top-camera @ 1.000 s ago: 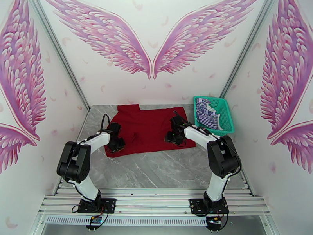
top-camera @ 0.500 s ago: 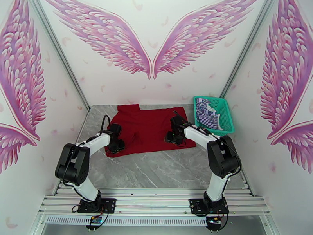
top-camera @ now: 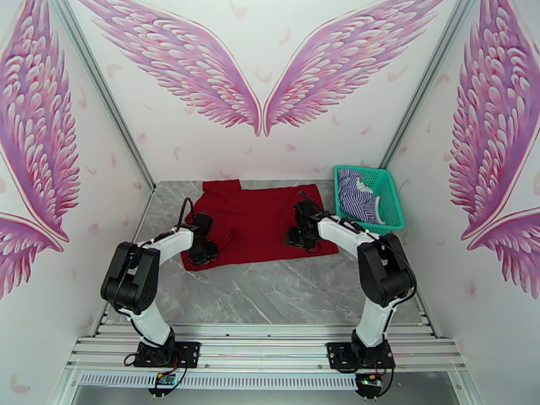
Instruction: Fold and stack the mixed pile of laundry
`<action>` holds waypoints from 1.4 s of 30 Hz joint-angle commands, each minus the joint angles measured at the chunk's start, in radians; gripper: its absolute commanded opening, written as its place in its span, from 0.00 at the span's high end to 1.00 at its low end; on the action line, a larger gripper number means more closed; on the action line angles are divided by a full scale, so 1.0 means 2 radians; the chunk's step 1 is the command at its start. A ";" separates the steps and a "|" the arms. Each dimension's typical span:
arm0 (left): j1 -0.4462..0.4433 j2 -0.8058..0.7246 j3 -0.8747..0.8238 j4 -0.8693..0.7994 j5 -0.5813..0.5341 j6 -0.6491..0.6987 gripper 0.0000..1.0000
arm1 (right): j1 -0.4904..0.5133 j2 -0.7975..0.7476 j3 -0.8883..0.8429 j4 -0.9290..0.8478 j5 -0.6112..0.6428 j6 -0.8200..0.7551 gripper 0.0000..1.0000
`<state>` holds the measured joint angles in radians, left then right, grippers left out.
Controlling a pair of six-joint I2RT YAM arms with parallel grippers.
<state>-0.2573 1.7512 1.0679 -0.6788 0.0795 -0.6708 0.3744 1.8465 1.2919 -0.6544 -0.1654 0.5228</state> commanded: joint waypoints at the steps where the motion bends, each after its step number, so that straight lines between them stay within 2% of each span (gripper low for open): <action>1: -0.002 -0.007 0.021 -0.017 -0.012 0.007 0.83 | 0.004 0.009 0.009 -0.004 0.000 -0.003 0.53; 3: -0.002 -0.015 0.021 -0.021 -0.014 0.008 0.84 | 0.004 0.010 0.011 -0.004 0.000 -0.002 0.53; 8: 0.001 -0.015 0.021 -0.018 -0.016 0.012 1.00 | 0.004 0.014 0.013 -0.004 -0.002 -0.002 0.53; 16: 0.004 -0.021 0.052 -0.007 -0.038 0.022 1.00 | 0.004 0.013 0.017 -0.007 0.001 -0.004 0.53; 23: 0.027 -0.022 0.095 0.013 -0.060 0.038 1.00 | 0.003 0.009 0.019 -0.009 0.010 -0.007 0.53; 31: 0.054 0.036 0.161 0.039 -0.061 0.043 1.00 | 0.002 0.016 0.038 -0.016 0.017 -0.014 0.53; 32: 0.056 0.046 0.171 0.035 -0.067 0.038 0.94 | 0.003 0.017 0.041 -0.016 0.017 -0.015 0.53; 34: 0.060 0.064 0.187 0.025 -0.081 0.028 0.59 | 0.002 0.016 0.043 -0.018 0.018 -0.016 0.53; 35: 0.062 0.070 0.193 0.021 -0.087 0.023 0.47 | 0.002 0.016 0.045 -0.019 0.019 -0.016 0.53; 40: 0.064 0.058 0.214 -0.026 -0.129 0.010 0.33 | -0.004 0.006 0.047 -0.026 0.034 -0.023 0.52; 42: 0.064 0.038 0.212 -0.043 -0.136 0.016 0.31 | -0.010 0.002 0.047 -0.030 0.040 -0.027 0.52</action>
<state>-0.1345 1.8839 1.4483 -0.6884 -0.1314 -0.6361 0.3698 1.8614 1.3510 -0.6785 -0.1276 0.4957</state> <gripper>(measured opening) 0.683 0.480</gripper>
